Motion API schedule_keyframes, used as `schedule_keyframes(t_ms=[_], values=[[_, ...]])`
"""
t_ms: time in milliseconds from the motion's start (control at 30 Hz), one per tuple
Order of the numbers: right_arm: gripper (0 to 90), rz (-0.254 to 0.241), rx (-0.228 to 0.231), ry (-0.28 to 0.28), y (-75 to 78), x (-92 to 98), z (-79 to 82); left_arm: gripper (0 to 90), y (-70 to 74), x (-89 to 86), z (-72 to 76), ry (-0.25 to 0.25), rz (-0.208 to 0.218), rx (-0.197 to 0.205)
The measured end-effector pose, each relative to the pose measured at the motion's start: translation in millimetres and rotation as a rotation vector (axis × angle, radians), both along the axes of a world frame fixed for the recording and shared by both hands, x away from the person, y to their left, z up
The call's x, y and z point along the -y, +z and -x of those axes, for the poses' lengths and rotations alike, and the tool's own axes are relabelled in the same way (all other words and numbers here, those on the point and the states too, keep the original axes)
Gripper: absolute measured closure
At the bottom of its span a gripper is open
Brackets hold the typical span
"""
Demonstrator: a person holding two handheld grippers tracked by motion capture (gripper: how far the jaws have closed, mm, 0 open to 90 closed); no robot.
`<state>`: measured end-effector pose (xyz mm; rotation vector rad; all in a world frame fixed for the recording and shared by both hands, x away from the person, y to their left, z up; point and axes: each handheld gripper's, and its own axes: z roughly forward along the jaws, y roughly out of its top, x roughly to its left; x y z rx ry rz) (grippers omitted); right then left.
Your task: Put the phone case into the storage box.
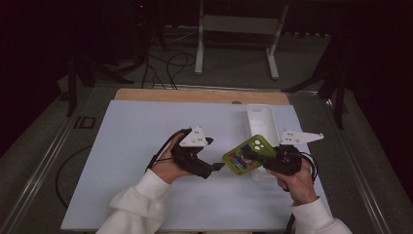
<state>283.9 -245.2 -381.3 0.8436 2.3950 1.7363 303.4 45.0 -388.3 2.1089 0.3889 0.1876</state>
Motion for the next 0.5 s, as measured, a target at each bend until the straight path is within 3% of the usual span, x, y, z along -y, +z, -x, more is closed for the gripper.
schedule_keyframes(t_ms=[500], values=[[89.0,-0.002,0.013,0.059,4.4,-6.5,0.6,18.3,-3.1,3.4,-0.8,-0.038,-0.014,-0.028]])
